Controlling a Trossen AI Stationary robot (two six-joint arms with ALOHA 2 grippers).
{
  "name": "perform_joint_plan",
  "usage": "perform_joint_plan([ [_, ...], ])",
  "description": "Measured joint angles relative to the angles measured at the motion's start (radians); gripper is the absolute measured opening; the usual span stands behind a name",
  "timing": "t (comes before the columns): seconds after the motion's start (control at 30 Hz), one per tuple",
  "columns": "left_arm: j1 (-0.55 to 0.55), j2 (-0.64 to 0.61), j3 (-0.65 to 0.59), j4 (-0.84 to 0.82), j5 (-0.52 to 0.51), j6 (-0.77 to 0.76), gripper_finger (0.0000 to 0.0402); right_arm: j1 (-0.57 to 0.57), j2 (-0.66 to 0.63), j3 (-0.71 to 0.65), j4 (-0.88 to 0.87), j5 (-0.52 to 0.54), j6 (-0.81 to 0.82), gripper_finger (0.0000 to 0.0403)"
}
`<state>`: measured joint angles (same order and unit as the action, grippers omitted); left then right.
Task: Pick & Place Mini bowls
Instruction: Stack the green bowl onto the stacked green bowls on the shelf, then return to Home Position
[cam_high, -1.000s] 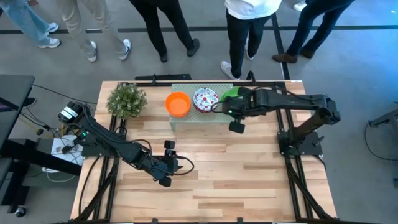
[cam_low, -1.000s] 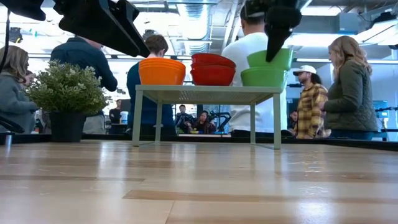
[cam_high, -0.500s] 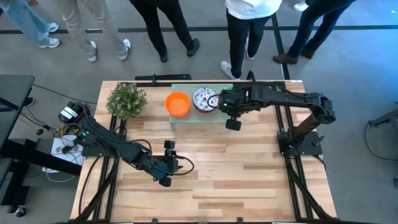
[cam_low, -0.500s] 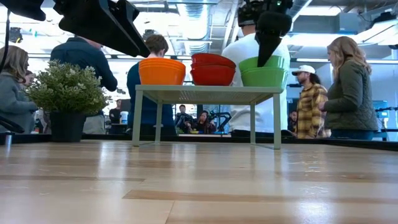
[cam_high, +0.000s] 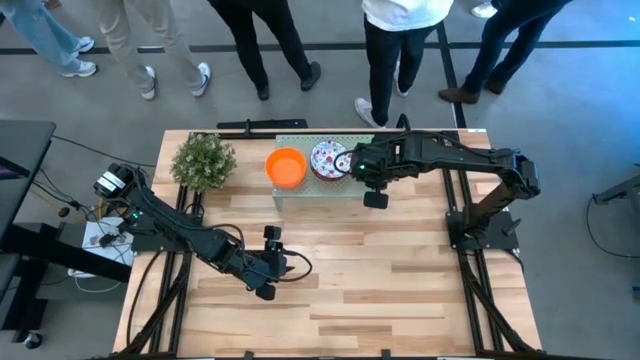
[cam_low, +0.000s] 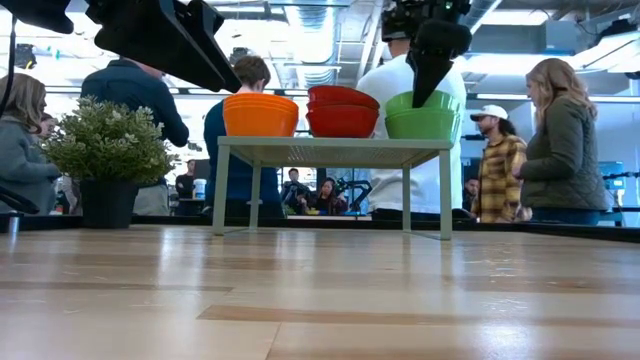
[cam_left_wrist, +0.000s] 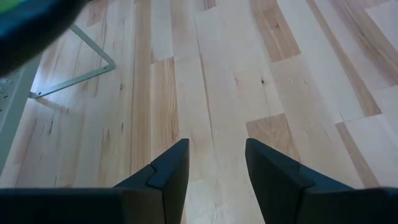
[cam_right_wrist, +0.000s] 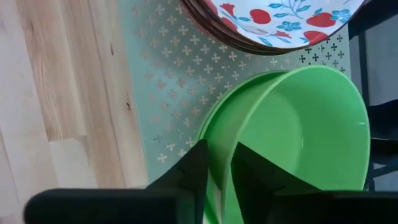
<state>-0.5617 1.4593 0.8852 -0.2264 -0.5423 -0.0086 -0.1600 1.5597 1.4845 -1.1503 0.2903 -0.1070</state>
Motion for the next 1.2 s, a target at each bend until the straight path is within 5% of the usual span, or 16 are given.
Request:
perform_joint_plan([
  [0.7, -0.001, -0.036, -0.001, -0.002, -0.009, -0.019, 0.0154, 0.142, -0.003, 0.264, -0.068, 0.002, 0.035, 0.0093],
  [1.03, -0.028, -0.358, -0.006, -0.039, -0.032, -0.083, 0.0120, 0.291, -0.067, 0.327, -0.150, 0.003, 0.102, 0.0093],
  [1.2, -0.070, -0.563, -0.113, -0.046, -0.254, -0.087, 0.0104, 0.324, -0.206, 0.192, -0.045, 0.051, 0.105, 0.0093],
])
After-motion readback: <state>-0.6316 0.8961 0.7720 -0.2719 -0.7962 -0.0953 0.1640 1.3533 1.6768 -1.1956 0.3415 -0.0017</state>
